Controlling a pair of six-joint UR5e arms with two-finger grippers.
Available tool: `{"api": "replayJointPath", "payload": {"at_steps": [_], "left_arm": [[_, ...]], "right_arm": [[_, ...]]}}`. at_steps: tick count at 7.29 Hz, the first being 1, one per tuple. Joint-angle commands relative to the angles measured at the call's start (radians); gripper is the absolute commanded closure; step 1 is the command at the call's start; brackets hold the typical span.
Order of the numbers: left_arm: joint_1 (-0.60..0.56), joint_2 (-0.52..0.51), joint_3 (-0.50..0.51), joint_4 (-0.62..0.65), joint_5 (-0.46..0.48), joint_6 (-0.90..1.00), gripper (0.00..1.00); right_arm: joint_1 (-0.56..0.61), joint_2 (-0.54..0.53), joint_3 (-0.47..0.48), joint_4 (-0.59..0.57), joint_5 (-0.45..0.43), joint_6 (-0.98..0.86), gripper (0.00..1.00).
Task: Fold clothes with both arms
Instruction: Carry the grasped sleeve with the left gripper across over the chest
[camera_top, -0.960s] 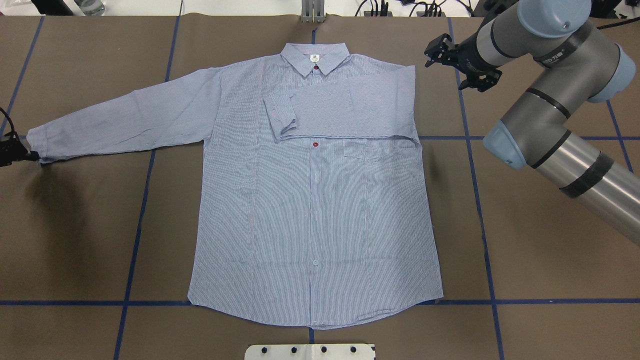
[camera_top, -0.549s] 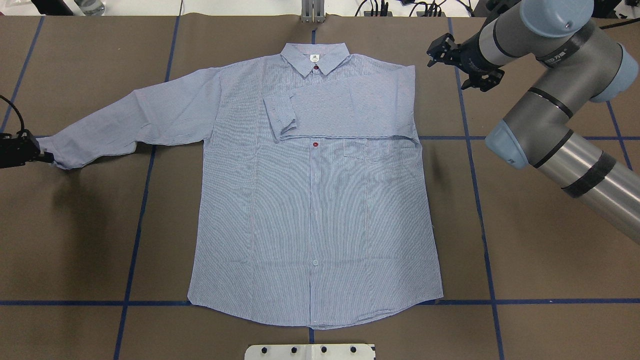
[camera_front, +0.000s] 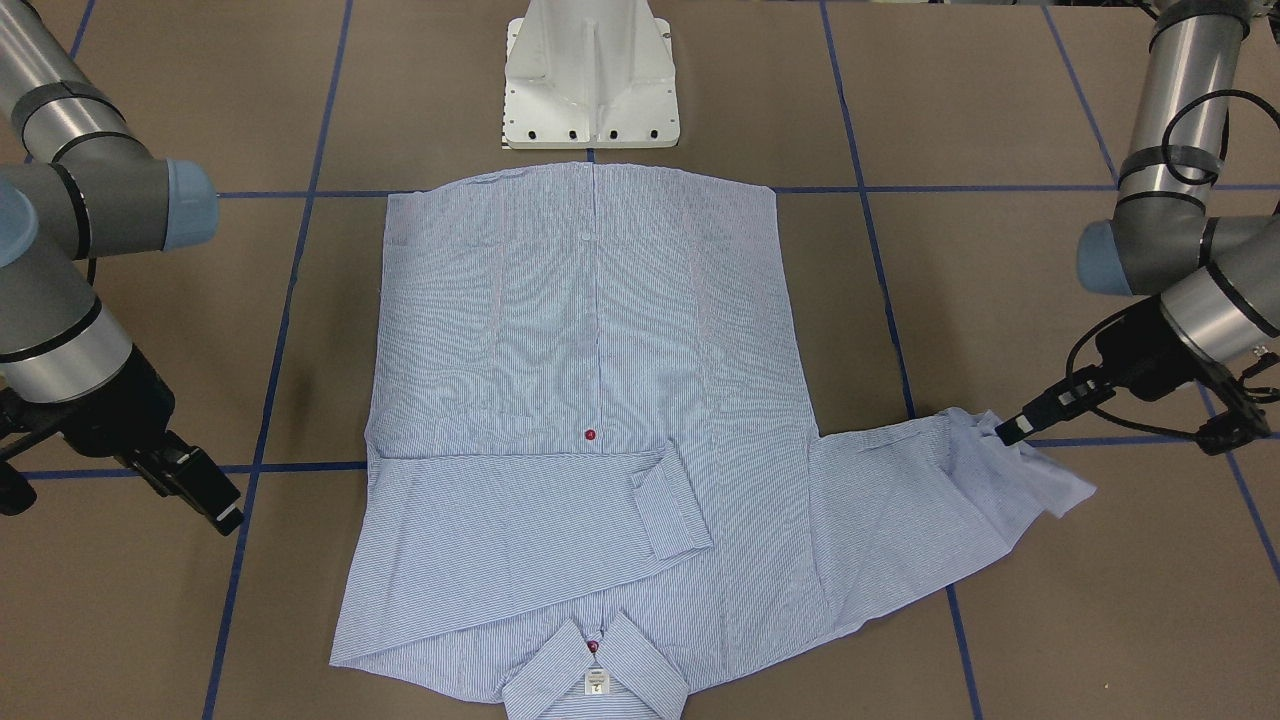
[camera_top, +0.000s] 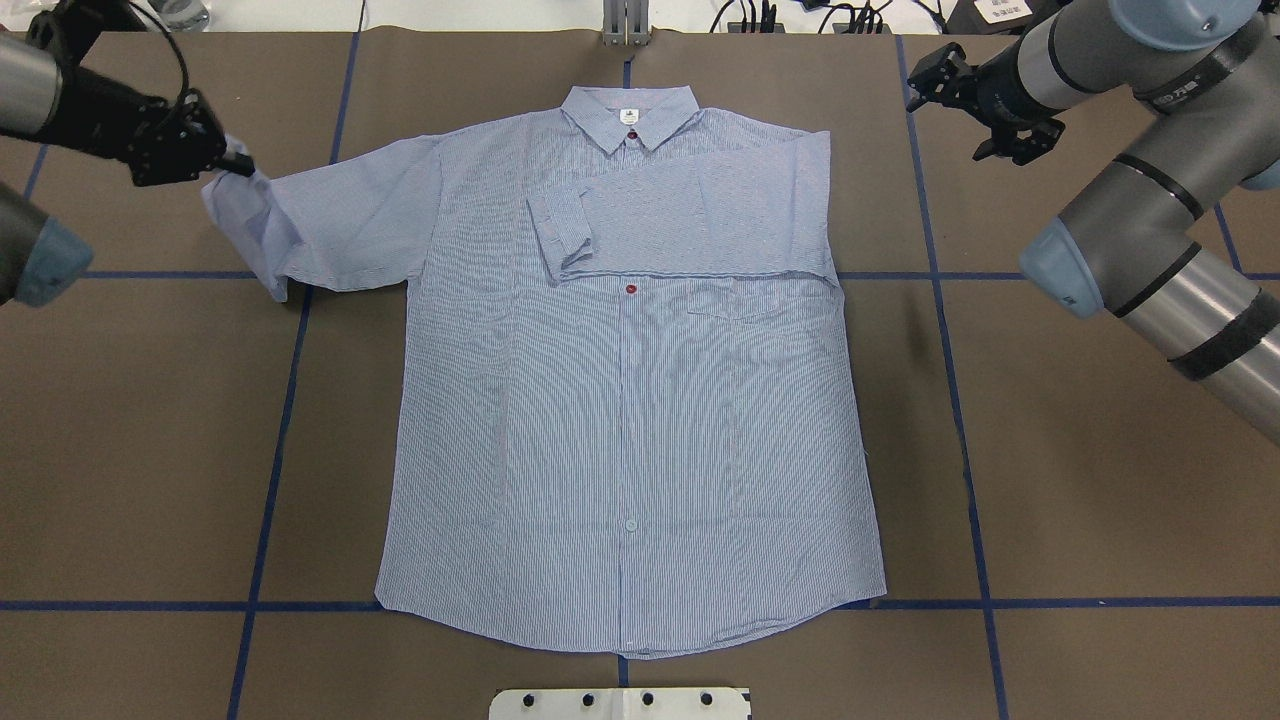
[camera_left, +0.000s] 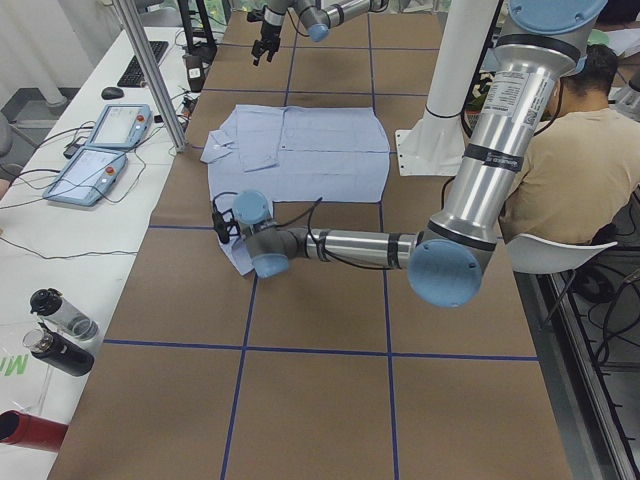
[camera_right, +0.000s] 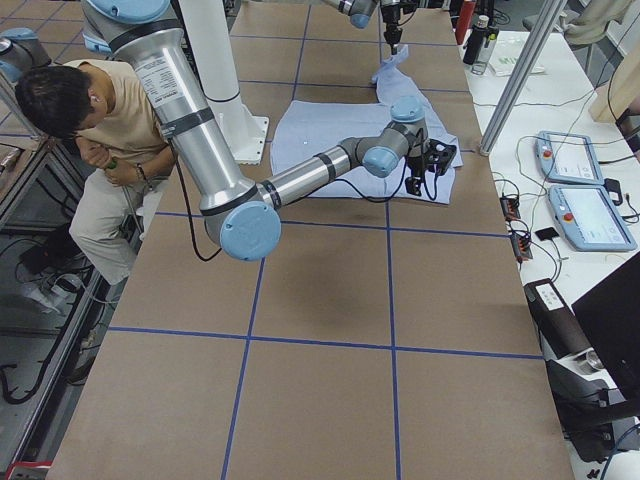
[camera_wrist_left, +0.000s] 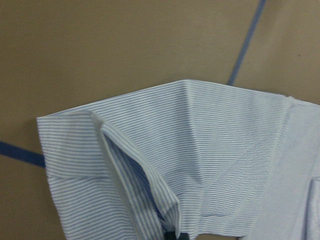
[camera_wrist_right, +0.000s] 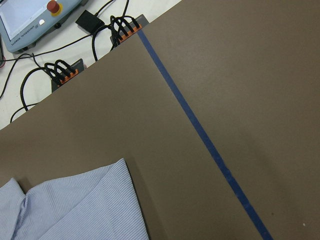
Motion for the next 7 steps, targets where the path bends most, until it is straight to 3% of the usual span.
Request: {"api": "replayJointPath", "payload": {"at_steps": [1, 2, 4, 6, 7], "left_arm": [[0.076, -0.172, -0.041, 0.035, 0.111, -0.011, 1.0], [0.151, -0.234, -0.041, 0.055, 0.176, -0.022, 1.0], [0.327, -0.31, -0.037, 0.078, 0.408, -0.019, 1.0], [0.408, -0.385, 0.015, 0.09, 0.543, -0.016, 1.0], [0.418, -0.42, 0.043, 0.092, 0.553, -0.017, 1.0]], "right_arm": [[0.047, -0.043, 0.02, 0.002, 0.049, -0.017, 0.01], [0.072, -0.071, 0.041, 0.002, 0.074, -0.035, 0.01], [0.086, -0.094, 0.057, 0.002, 0.079, -0.066, 0.01], [0.086, -0.105, 0.072, 0.002, 0.079, -0.066, 0.01], [0.086, -0.111, 0.078, 0.0, 0.077, -0.066, 0.01]]}}
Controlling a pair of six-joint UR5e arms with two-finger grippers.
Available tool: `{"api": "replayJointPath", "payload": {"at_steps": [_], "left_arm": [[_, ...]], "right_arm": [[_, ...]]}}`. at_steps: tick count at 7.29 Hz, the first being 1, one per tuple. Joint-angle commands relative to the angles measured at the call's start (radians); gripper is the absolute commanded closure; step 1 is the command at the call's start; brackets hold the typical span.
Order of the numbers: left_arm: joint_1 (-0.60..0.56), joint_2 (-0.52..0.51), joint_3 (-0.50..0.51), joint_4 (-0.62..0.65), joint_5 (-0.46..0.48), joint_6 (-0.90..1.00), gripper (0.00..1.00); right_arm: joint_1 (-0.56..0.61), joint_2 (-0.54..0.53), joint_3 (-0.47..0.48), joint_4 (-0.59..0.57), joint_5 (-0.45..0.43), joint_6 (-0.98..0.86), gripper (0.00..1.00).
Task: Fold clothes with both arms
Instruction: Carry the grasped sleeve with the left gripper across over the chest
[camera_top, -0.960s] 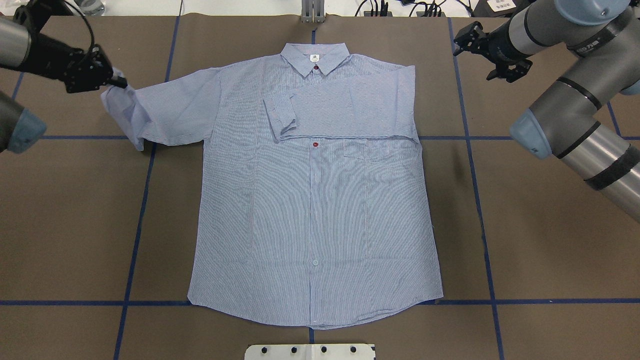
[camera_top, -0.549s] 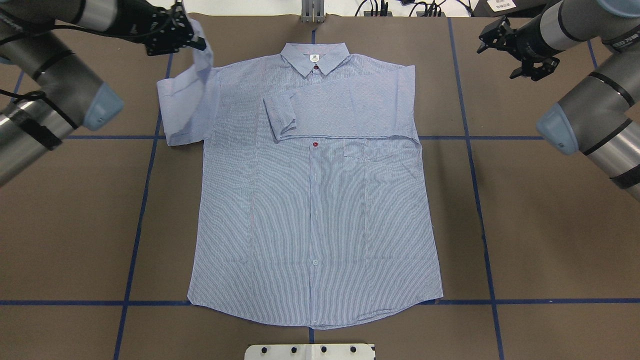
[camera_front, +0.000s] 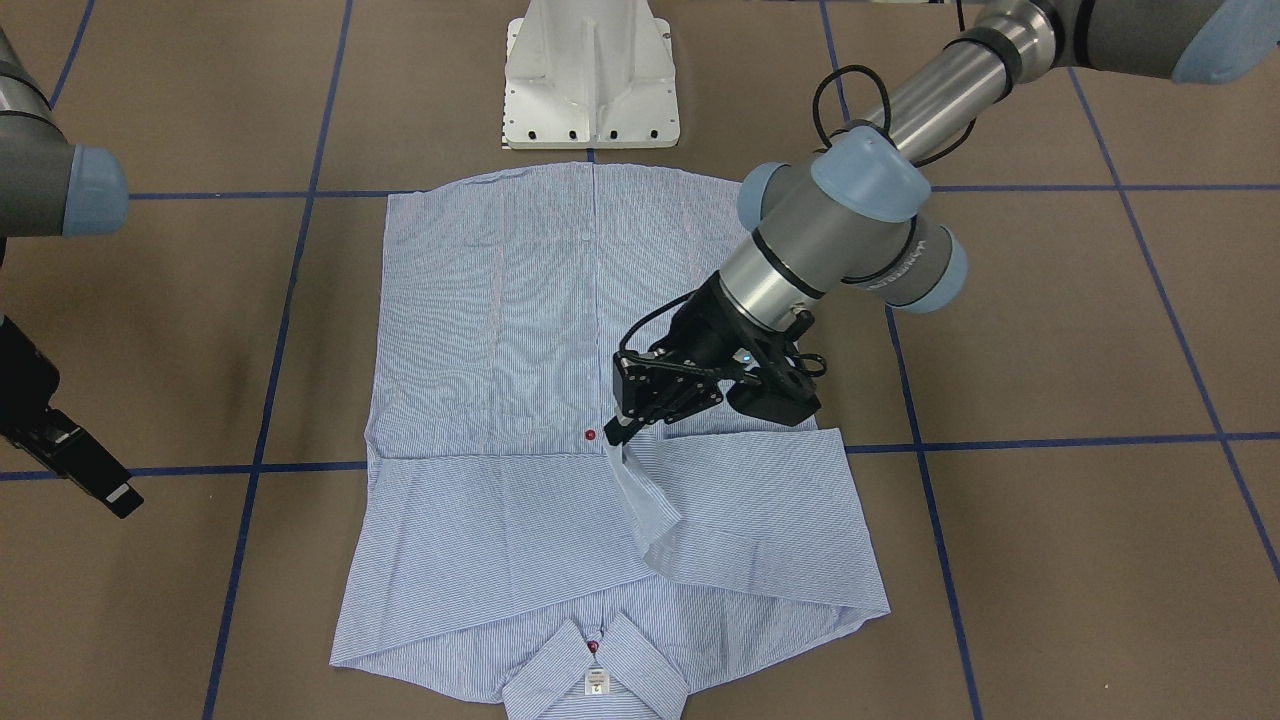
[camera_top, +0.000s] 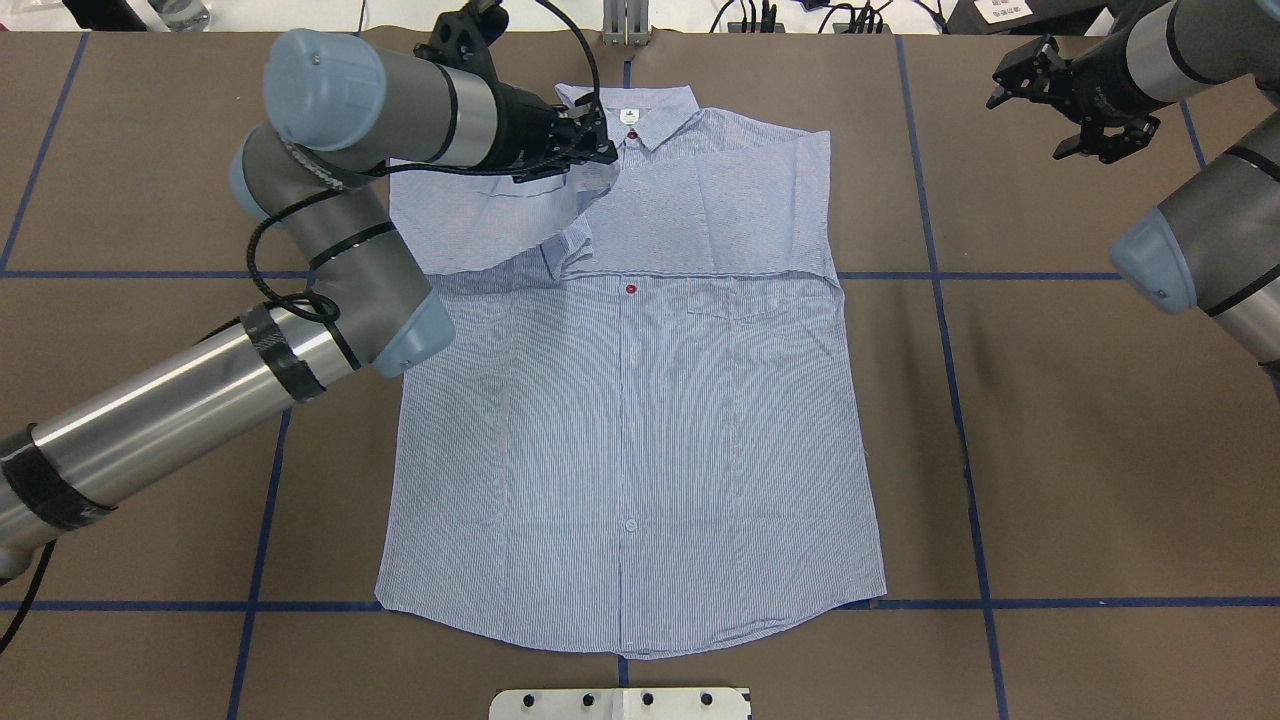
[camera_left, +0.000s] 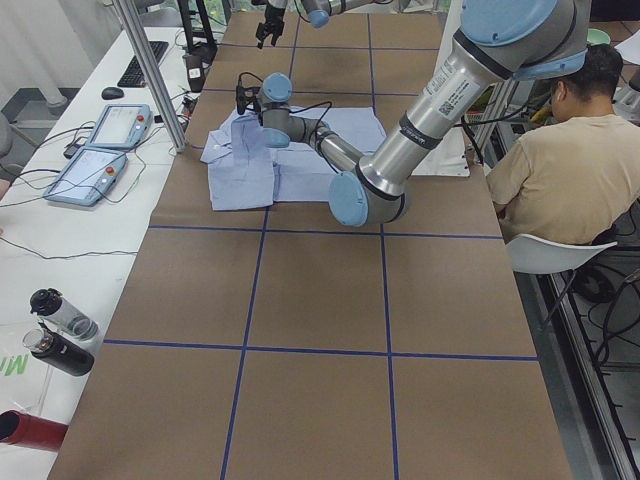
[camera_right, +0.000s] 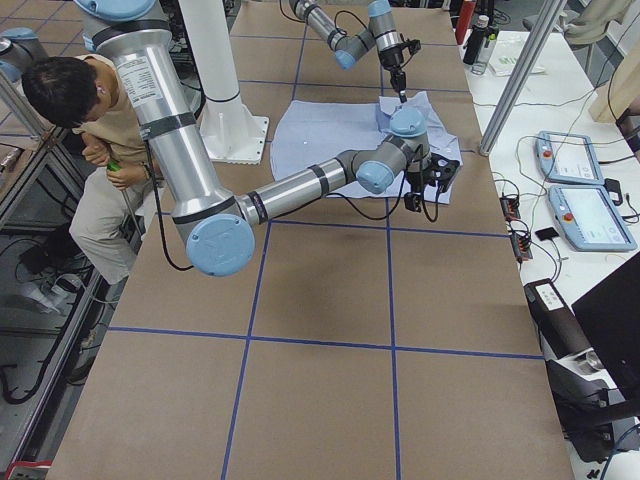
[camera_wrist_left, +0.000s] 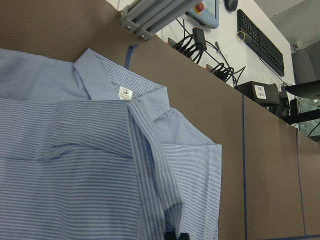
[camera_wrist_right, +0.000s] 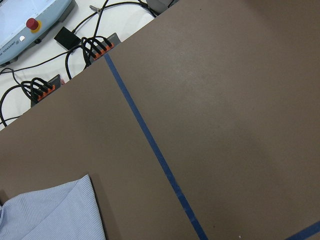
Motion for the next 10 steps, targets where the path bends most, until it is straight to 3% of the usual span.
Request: {"api": "replayJointPath", "payload": {"at_steps": [1, 2, 9, 10], "left_arm": [[0.045, -0.068, 0.042, 0.003, 0.056, -0.004, 1.0], [0.08, -0.079, 0.05, 0.003, 0.112, -0.001, 1.0], [0.2, -0.127, 0.103, 0.002, 0.278, -0.001, 1.0], [0.212, -0.16, 0.149, 0.005, 0.289, -0.005, 0.43]], "right_arm": [[0.001, -0.008, 0.013, 0.0, 0.0, -0.001, 0.01], [0.001, -0.008, 0.011, 0.0, -0.001, -0.001, 0.01], [0.001, -0.028, 0.016, 0.0, -0.007, -0.001, 0.01], [0.001, -0.048, 0.041, 0.0, -0.012, 0.001, 0.01]]}}
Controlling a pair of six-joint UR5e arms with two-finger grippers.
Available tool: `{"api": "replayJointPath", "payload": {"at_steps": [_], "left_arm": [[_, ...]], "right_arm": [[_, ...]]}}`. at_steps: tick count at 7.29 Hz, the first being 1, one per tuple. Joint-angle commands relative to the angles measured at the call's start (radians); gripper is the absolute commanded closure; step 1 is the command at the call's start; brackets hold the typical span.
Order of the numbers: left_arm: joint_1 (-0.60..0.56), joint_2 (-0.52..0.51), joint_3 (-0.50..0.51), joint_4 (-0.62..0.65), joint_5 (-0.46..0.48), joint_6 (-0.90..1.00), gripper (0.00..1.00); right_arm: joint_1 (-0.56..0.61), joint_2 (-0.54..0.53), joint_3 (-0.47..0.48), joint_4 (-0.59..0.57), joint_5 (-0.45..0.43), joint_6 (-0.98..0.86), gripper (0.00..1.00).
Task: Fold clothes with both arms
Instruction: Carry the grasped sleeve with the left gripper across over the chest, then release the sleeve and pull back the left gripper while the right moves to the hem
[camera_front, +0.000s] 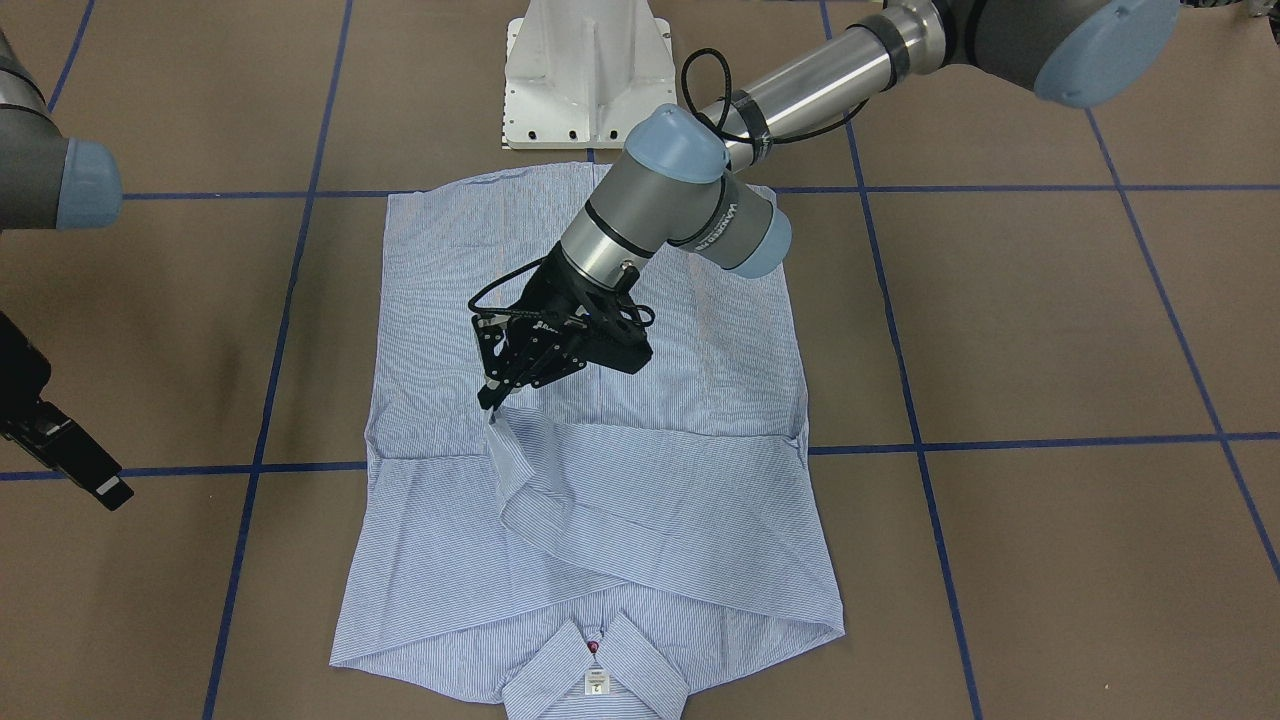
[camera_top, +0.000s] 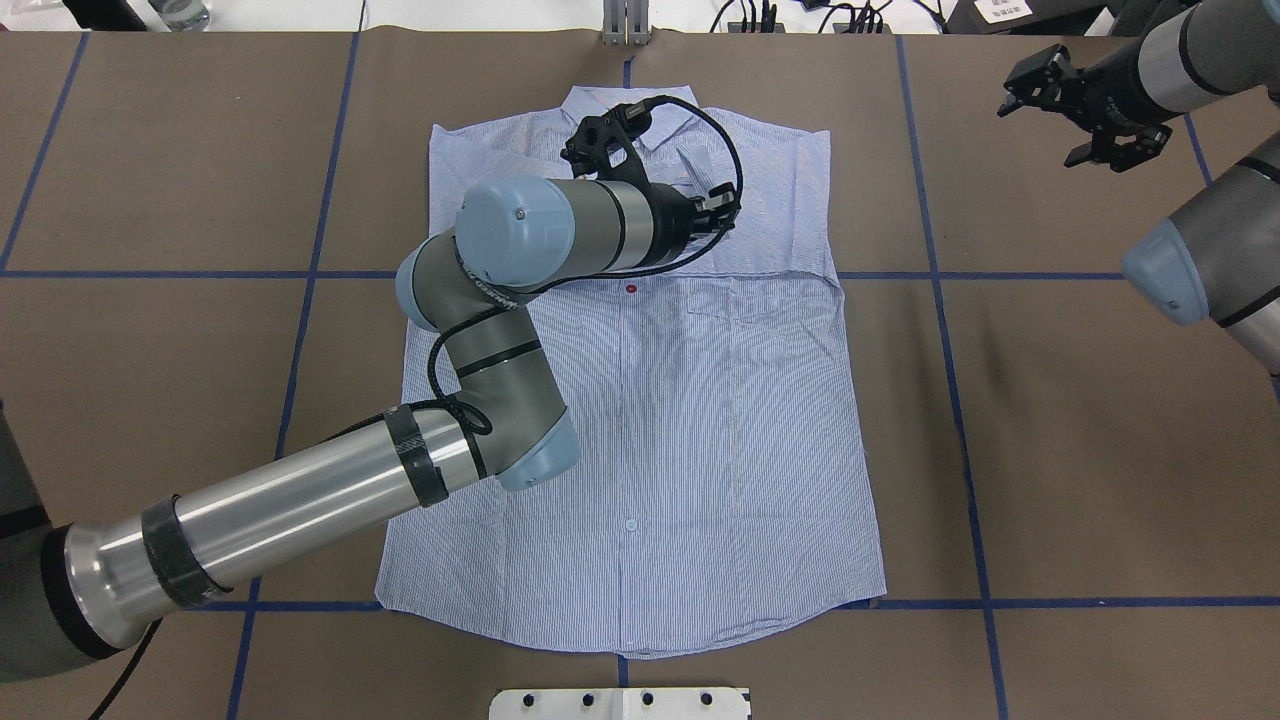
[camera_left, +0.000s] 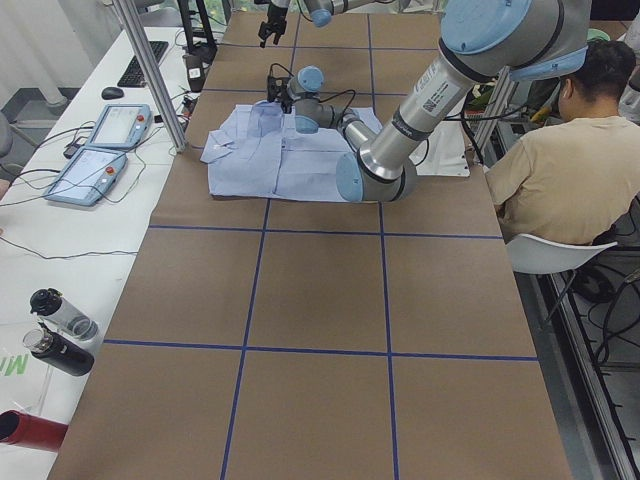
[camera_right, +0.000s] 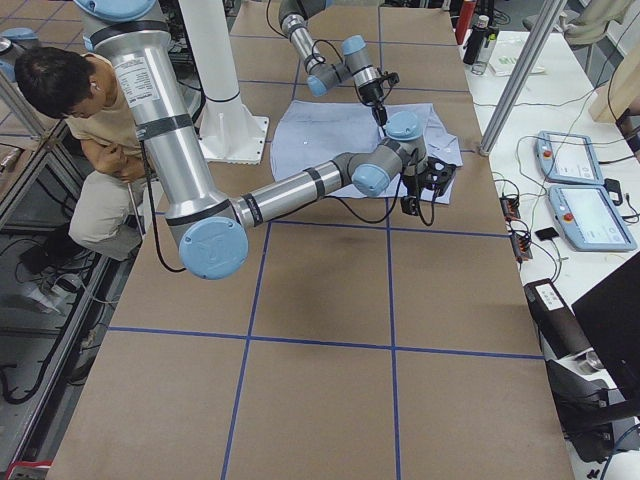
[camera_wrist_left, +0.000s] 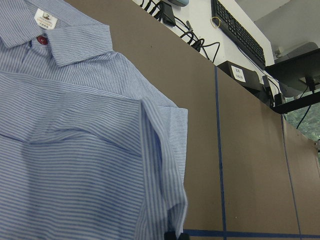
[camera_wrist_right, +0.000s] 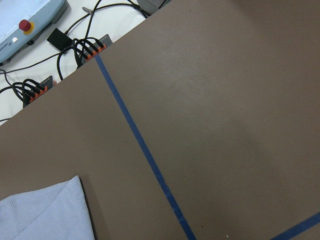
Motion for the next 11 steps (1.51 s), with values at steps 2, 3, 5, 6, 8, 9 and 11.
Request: {"api": "replayJointPath", "payload": {"at_steps": [2, 3, 5, 6, 8, 9, 11], "left_arm": [[0.017, -0.039, 0.036, 0.004, 0.031, -0.002, 0.01], [0.016, -0.031, -0.028, 0.056, 0.028, -0.004, 0.01], [0.008, 0.121, -0.317, 0.217, -0.012, 0.005, 0.01], [-0.027, 0.2, -0.437, 0.293, -0.062, 0.007, 0.02], [-0.152, 0.405, -0.638, 0.346, -0.229, 0.17, 0.05], [-0.218, 0.474, -0.677, 0.349, -0.322, 0.235, 0.05], [-0.259, 0.567, -0.74, 0.36, -0.389, 0.238, 0.06]], "right_arm": [[-0.003, -0.032, 0.053, 0.0, 0.001, 0.013, 0.0], [-0.008, -0.037, 0.062, 0.0, 0.001, 0.02, 0.0], [-0.096, -0.079, 0.151, 0.0, -0.019, 0.033, 0.0], [-0.151, -0.118, 0.229, -0.003, -0.042, 0.138, 0.0], [-0.314, -0.272, 0.388, -0.003, -0.129, 0.252, 0.01], [-0.401, -0.337, 0.459, -0.003, -0.154, 0.335, 0.01], [-0.602, -0.389, 0.539, -0.003, -0.259, 0.554, 0.02]]}}
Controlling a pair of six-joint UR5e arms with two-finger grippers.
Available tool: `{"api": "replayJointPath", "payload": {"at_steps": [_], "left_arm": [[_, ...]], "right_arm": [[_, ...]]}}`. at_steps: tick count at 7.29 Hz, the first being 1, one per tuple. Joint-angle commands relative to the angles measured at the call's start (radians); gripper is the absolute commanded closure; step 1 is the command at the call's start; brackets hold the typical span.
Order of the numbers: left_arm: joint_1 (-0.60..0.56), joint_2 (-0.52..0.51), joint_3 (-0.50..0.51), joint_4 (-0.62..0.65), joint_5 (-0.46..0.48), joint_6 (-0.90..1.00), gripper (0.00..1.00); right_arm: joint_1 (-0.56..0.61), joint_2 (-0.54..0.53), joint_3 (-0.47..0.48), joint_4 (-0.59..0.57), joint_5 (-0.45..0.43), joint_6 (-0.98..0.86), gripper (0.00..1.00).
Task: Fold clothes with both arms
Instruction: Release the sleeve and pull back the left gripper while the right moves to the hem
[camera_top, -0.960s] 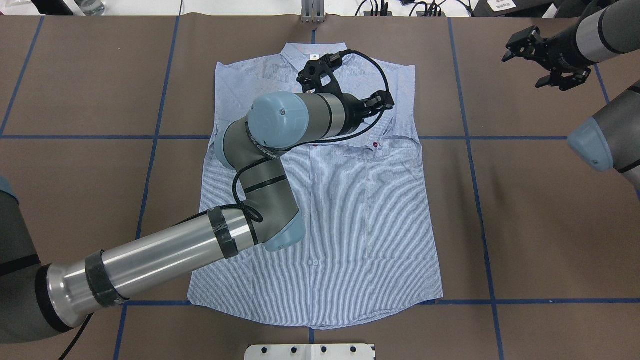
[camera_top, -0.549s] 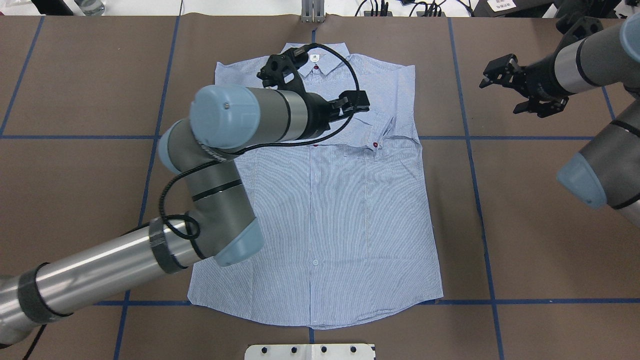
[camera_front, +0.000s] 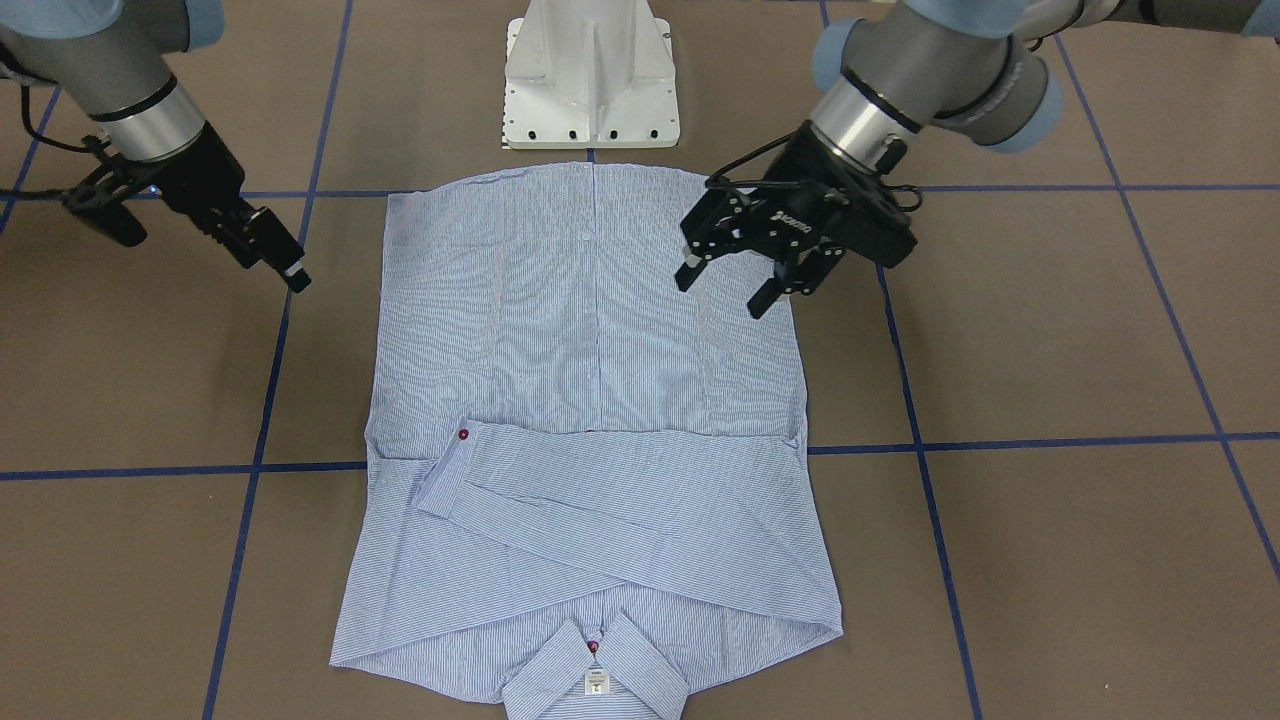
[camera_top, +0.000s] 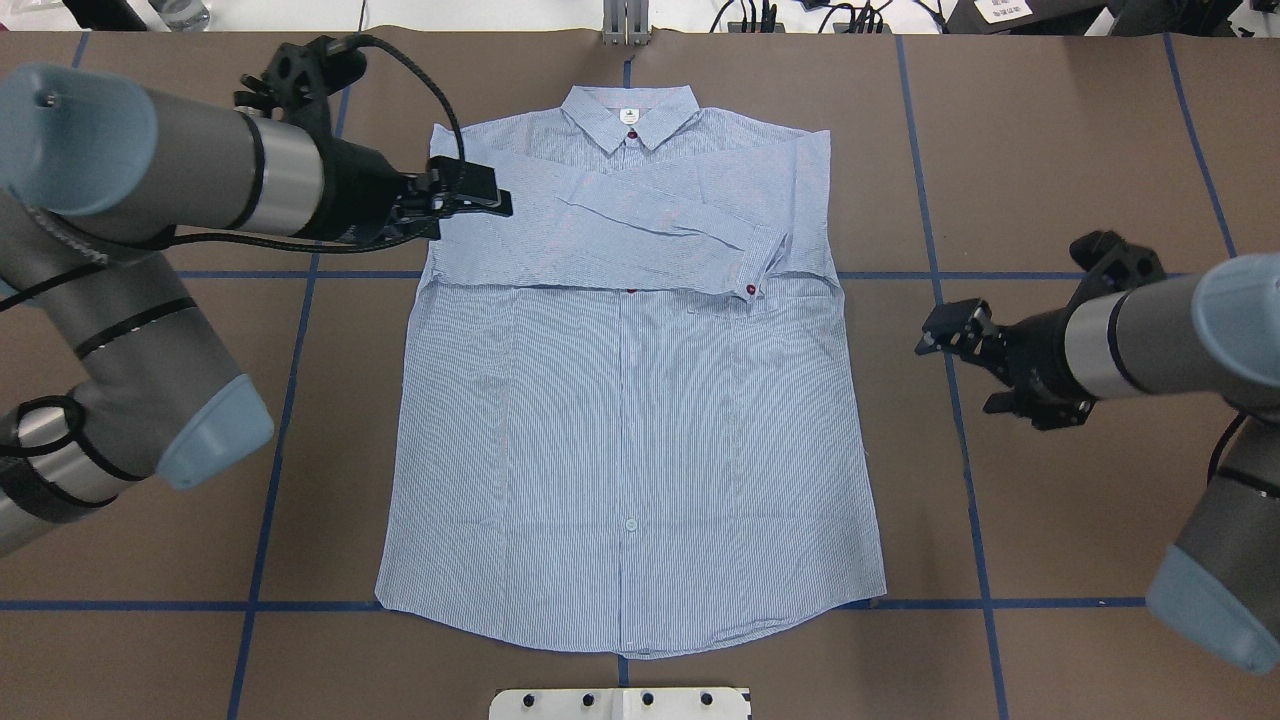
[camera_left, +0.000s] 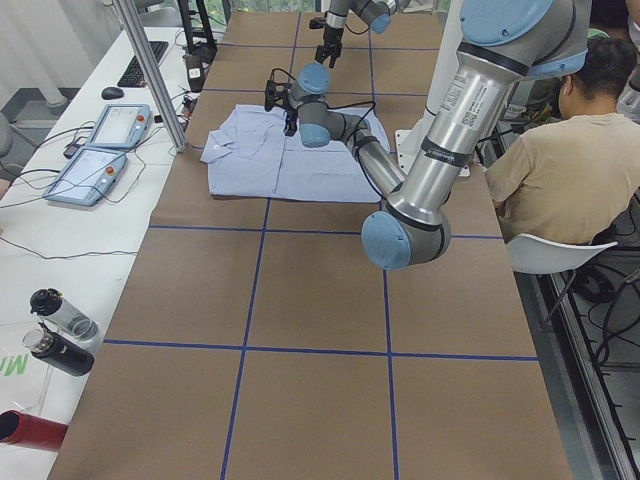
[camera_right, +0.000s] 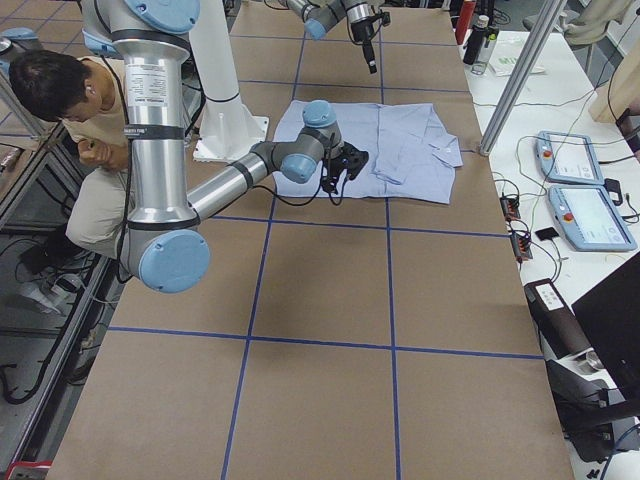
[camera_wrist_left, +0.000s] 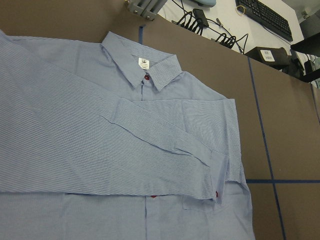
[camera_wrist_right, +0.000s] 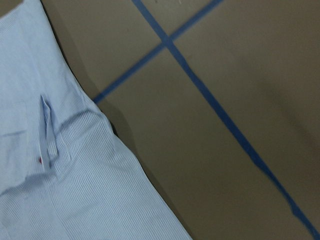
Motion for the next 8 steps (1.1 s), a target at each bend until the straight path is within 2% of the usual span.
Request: {"api": "replayJointPath", "payload": {"at_steps": [1, 2, 3, 4, 5, 8], "left_arm": [[-0.026, 0.084, -0.065, 0.013, -0.034, 0.006, 0.06], [-0.027, 0.087, -0.065, 0.016, -0.026, 0.003, 0.06], [-0.03, 0.105, -0.057, 0.02, -0.025, 0.006, 0.05], [-0.029, 0.121, -0.057, 0.019, -0.029, 0.006, 0.04], [-0.027, 0.118, -0.059, 0.02, -0.028, 0.001, 0.01], [-0.024, 0.121, -0.047, 0.023, -0.025, 0.001, 0.01]], "right_arm": [[-0.298, -0.055, 0.082, -0.002, -0.255, 0.271, 0.09], [-0.406, -0.057, 0.09, -0.008, -0.356, 0.311, 0.09], [-0.464, -0.066, 0.089, -0.012, -0.402, 0.311, 0.09], [-0.486, -0.073, 0.081, -0.027, -0.422, 0.311, 0.09], [-0.487, -0.077, 0.077, -0.034, -0.418, 0.313, 0.15], [-0.516, -0.066, 0.011, -0.034, -0.43, 0.349, 0.2]]}}
